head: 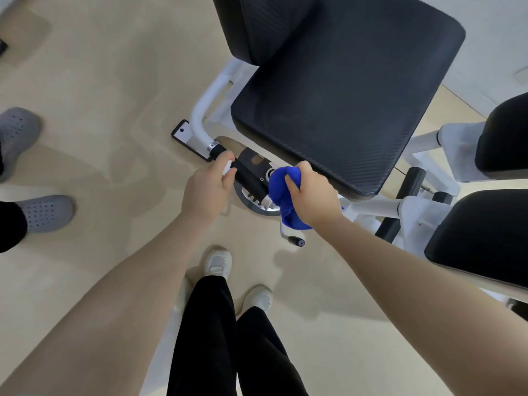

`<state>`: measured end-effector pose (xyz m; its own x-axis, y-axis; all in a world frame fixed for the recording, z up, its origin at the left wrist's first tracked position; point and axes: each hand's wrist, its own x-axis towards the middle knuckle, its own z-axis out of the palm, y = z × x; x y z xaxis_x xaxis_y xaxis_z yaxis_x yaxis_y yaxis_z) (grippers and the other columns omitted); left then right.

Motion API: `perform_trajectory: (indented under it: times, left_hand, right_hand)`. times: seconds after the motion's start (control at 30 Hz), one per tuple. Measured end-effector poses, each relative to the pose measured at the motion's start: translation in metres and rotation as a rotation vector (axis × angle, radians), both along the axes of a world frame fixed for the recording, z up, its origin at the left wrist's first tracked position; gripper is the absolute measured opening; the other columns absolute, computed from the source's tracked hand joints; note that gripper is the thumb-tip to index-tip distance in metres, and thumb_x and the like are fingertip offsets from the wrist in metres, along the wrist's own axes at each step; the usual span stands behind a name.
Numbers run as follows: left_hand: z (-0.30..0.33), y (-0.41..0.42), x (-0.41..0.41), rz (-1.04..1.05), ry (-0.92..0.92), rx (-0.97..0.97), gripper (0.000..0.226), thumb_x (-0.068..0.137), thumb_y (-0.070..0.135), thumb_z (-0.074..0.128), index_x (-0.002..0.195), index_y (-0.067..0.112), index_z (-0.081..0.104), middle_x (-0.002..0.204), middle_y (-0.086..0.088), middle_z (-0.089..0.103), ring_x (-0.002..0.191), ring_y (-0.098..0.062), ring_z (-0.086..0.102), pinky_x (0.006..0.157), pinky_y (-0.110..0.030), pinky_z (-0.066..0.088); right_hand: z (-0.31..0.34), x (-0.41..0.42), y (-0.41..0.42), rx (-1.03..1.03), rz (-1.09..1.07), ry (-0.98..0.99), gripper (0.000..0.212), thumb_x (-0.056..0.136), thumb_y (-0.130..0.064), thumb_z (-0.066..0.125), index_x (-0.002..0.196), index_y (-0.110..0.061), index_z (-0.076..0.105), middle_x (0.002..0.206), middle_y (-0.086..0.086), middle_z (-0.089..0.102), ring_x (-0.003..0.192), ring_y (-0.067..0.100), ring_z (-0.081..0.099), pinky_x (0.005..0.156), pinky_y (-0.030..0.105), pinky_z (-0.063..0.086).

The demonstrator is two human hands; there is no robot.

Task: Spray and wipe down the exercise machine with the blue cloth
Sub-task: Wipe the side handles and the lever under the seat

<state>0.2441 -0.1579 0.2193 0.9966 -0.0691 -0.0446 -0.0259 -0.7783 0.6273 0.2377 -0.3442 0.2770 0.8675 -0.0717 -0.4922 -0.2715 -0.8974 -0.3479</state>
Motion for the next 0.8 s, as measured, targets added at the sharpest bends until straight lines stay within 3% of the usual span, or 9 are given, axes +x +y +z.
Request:
perform_trajectory:
  times: [0.1, 0.2, 0.27, 0.37, 0.47, 0.53, 0.6, 0.7, 0.8]
  left_hand:
    - [-0.002, 0.007, 0.002, 0.101, 0.119, -0.152, 0.026, 0.094, 0.019, 0.047, 0.120, 0.017, 0.048, 0.065, -0.004, 0.047, 0.062, -0.032, 0.048, 0.057, -0.033, 0.037]
    - [-0.004, 0.032, 0.002, 0.246, 0.223, -0.283, 0.039, 0.094, 0.024, 0.045, 0.127, 0.039, 0.030, 0.073, -0.008, 0.057, 0.061, -0.035, 0.059, 0.063, -0.039, 0.049]
    - [-0.003, 0.047, 0.008, 0.333, 0.298, -0.360, 0.043, 0.093, 0.026, 0.049, 0.130, 0.032, 0.029, 0.083, -0.003, 0.057, 0.056, -0.032, 0.059, 0.060, -0.035, 0.050]
    - [-0.007, 0.060, 0.020, 0.360, 0.381, -0.431, 0.019, 0.090, 0.025, 0.055, 0.106, 0.022, 0.045, 0.081, -0.005, 0.057, 0.050, -0.025, 0.055, 0.048, -0.021, 0.046]
    - [-0.017, 0.064, 0.035, 0.355, 0.397, -0.452, 0.008, 0.089, 0.020, 0.053, 0.095, 0.020, 0.049, 0.071, -0.004, 0.054, 0.049, -0.021, 0.053, 0.044, -0.015, 0.042]
    - [-0.019, 0.064, 0.040, 0.351, 0.421, -0.475, 0.008, 0.088, 0.020, 0.052, 0.094, 0.024, 0.049, 0.069, -0.002, 0.053, 0.048, -0.017, 0.053, 0.046, -0.017, 0.043]
    - [-0.017, 0.062, 0.043, 0.334, 0.440, -0.492, 0.009, 0.089, 0.021, 0.053, 0.095, 0.027, 0.048, 0.067, 0.000, 0.054, 0.044, -0.011, 0.052, 0.048, -0.018, 0.043]
    - [-0.015, 0.059, 0.046, 0.294, 0.467, -0.539, 0.010, 0.090, 0.023, 0.054, 0.097, 0.028, 0.049, 0.066, 0.000, 0.053, 0.046, -0.011, 0.051, 0.043, -0.013, 0.039]
    - [-0.017, 0.060, 0.053, 0.358, 0.464, -0.624, 0.007, 0.092, 0.021, 0.049, 0.086, 0.024, 0.047, 0.067, -0.004, 0.052, 0.046, -0.017, 0.051, 0.044, -0.021, 0.041]
  right_hand:
    - [-0.001, 0.009, 0.017, 0.078, -0.097, -0.081, 0.014, 0.097, -0.022, 0.038, 0.105, -0.012, 0.043, 0.079, 0.002, 0.057, 0.068, 0.020, 0.054, 0.056, 0.032, 0.041]
    - [-0.017, 0.026, 0.046, -0.036, 0.038, -0.143, 0.019, 0.097, -0.025, 0.042, 0.110, -0.011, 0.045, 0.098, 0.008, 0.060, 0.086, 0.029, 0.058, 0.071, 0.038, 0.045]
    - [-0.035, 0.038, 0.071, -0.120, 0.203, -0.139, 0.021, 0.096, -0.023, 0.044, 0.112, -0.009, 0.044, 0.106, 0.009, 0.058, 0.094, 0.031, 0.057, 0.070, 0.036, 0.039]
    - [-0.050, 0.062, 0.099, -0.011, 0.244, -0.114, 0.030, 0.096, -0.027, 0.048, 0.117, -0.007, 0.040, 0.117, 0.010, 0.048, 0.094, 0.029, 0.055, 0.069, 0.035, 0.039]
    - [-0.053, 0.078, 0.097, 0.104, 0.156, 0.000, 0.037, 0.095, -0.038, 0.045, 0.113, -0.006, 0.039, 0.098, 0.008, 0.051, 0.076, 0.026, 0.053, 0.066, 0.036, 0.043]
    - [-0.048, 0.070, 0.083, -0.013, 0.178, 0.076, 0.033, 0.096, -0.039, 0.042, 0.108, -0.008, 0.039, 0.087, 0.006, 0.055, 0.074, 0.027, 0.057, 0.068, 0.040, 0.050]
    - [-0.041, 0.055, 0.074, -0.195, 0.258, 0.118, 0.025, 0.095, -0.030, 0.044, 0.107, -0.009, 0.037, 0.089, 0.005, 0.058, 0.075, 0.027, 0.056, 0.062, 0.037, 0.048]
    - [-0.044, 0.057, 0.092, -0.287, 0.379, 0.027, 0.025, 0.095, -0.022, 0.047, 0.112, -0.006, 0.038, 0.095, 0.008, 0.058, 0.082, 0.028, 0.057, 0.055, 0.032, 0.033]
    - [-0.060, 0.087, 0.125, -0.201, 0.390, -0.107, 0.022, 0.097, -0.023, 0.044, 0.111, -0.006, 0.040, 0.103, 0.011, 0.060, 0.090, 0.031, 0.060, 0.060, 0.033, 0.032]
